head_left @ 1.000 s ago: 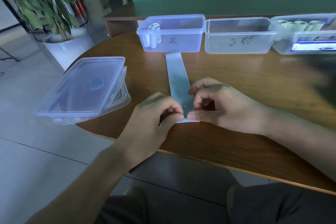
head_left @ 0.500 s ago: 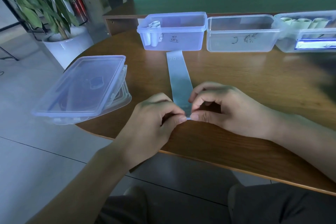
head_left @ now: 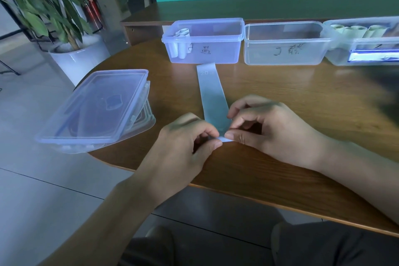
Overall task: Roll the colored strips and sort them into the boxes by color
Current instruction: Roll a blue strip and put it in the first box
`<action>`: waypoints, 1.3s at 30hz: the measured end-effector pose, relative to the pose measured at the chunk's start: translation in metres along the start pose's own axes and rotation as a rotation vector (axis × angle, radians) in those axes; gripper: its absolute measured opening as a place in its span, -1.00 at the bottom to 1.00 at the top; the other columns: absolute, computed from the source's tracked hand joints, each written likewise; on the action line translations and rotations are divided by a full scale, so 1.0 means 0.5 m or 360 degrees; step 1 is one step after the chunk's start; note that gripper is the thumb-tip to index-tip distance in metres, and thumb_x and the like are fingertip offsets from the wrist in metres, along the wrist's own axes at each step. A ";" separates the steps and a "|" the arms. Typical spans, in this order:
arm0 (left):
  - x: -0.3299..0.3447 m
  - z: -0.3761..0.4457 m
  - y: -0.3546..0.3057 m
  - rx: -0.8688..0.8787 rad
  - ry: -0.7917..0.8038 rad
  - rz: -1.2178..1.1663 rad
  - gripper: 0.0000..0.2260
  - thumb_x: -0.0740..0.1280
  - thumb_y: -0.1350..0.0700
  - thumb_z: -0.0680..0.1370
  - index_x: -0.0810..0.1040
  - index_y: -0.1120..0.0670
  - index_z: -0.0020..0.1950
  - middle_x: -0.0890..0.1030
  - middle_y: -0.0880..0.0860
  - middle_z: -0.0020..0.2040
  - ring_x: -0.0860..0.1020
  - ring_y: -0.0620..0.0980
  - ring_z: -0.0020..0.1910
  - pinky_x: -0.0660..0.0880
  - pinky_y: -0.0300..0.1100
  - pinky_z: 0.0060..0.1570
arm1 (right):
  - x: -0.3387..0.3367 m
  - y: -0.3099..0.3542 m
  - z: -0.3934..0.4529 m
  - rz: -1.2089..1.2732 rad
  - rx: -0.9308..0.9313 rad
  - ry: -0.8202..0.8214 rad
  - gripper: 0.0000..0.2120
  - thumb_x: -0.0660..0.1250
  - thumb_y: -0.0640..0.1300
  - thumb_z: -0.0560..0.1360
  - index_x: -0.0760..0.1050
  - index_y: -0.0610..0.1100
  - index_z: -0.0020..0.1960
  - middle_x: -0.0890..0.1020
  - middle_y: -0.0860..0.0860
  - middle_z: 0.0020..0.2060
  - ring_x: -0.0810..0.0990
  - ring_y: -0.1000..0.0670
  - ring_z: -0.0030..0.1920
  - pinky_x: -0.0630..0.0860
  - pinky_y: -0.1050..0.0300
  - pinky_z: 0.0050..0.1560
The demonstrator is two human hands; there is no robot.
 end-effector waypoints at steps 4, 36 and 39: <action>0.003 0.006 0.004 -0.0013 -0.0007 0.0037 -0.89 0.37 -0.02 0.57 0.68 -0.05 -0.03 0.54 -0.17 -0.11 0.51 -0.23 -0.09 0.32 -0.55 -0.10 | -0.002 0.004 -0.001 -0.0017 -0.0072 0.0029 -0.92 0.48 -0.03 0.49 0.67 -0.01 -0.04 0.56 0.14 0.05 0.58 0.10 0.06 0.50 0.27 0.03; 0.006 0.034 0.016 -0.0045 -0.0080 0.0094 -0.91 0.40 0.02 0.56 0.67 -0.07 0.03 0.56 -0.21 -0.05 0.45 -0.37 -0.11 0.33 -0.54 -0.08 | 0.003 -0.027 0.019 -0.0091 0.0026 -0.0014 -0.87 0.44 -0.07 0.55 0.69 0.00 0.09 0.57 0.13 0.07 0.55 0.18 0.10 0.40 0.43 0.03; 0.008 0.039 0.016 -0.0082 -0.0053 0.0132 -0.89 0.39 -0.05 0.56 0.65 -0.10 0.06 0.56 -0.22 -0.03 0.46 -0.28 -0.11 0.34 -0.52 -0.13 | 0.005 -0.029 0.022 -0.0100 0.0019 -0.0037 -0.87 0.43 -0.08 0.56 0.70 -0.02 0.09 0.59 0.12 0.06 0.55 0.20 0.09 0.39 0.46 0.02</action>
Point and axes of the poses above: each hand's wrist, its own z-axis towards the middle knuckle, its own x-axis out of the palm, y = z × x, the point moved 1 cm from there along z, towards the middle knuckle
